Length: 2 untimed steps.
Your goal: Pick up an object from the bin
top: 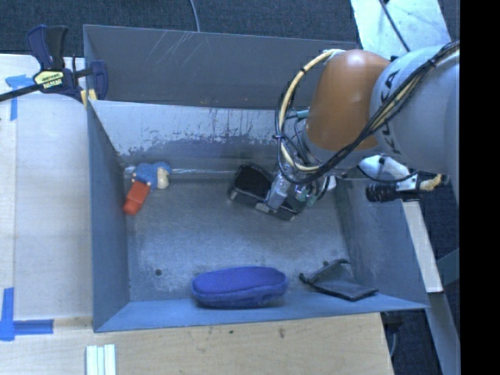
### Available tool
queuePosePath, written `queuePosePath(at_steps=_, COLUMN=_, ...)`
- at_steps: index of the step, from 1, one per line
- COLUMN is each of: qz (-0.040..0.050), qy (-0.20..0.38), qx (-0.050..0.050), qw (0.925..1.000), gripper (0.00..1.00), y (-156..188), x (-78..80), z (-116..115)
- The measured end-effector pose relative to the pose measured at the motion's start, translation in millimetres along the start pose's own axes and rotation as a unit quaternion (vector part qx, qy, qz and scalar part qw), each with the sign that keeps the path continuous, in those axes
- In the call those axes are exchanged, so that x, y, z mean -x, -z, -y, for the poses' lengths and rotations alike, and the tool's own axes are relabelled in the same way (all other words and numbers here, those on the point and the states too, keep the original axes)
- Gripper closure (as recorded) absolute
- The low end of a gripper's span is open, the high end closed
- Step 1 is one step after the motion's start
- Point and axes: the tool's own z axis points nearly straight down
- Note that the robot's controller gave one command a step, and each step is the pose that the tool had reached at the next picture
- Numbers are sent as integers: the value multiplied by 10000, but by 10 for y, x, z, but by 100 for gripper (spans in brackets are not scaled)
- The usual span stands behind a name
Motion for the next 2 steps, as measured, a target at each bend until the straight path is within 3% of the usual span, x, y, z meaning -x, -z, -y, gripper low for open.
queuePosePath(at_steps=1, qz=67, qy=-82, qx=20, qw=9999, gripper=100, y=1116, x=408, z=140)
queuePosePath(at_steps=2, qz=-20, qy=-115, qx=-27, qw=9999, gripper=100, y=65, x=271, z=777)
